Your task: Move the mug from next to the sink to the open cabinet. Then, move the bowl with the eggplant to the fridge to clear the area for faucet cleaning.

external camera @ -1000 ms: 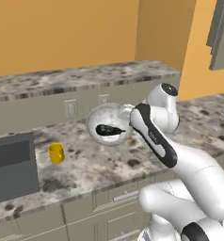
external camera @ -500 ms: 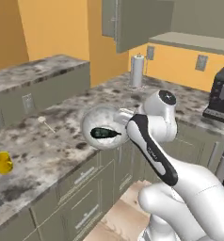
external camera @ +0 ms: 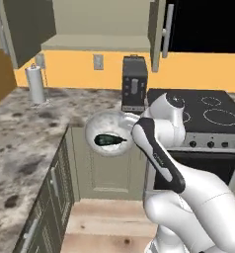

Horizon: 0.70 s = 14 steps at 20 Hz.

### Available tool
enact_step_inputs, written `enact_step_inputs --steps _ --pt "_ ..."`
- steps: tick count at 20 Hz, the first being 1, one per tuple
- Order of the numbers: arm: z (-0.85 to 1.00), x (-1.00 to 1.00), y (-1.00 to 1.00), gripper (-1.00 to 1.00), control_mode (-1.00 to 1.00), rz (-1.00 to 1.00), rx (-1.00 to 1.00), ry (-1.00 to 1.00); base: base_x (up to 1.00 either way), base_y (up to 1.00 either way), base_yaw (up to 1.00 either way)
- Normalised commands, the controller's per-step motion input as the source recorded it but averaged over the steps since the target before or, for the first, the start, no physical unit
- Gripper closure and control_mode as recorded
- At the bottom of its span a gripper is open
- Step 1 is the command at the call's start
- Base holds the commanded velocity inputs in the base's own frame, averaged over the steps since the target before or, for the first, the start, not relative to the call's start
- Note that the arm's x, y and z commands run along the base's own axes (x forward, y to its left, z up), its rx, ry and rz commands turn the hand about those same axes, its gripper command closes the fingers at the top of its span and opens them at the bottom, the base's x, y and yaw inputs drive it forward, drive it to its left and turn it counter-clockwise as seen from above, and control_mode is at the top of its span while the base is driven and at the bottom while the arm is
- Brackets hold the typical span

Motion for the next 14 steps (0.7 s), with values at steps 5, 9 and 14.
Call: enact_step_inputs --steps 5,9,14 --pt "0.00 0.00 0.00 1.00 1.00 0.00 0.00 0.00 -0.22 0.17 -0.95" --pt "0.00 0.00 0.00 1.00 1.00 0.00 0.00 0.00 -0.22 0.06 -0.91" --pt "0.00 0.00 0.00 1.00 1.00 0.00 0.00 0.00 -0.07 0.04 -0.94"
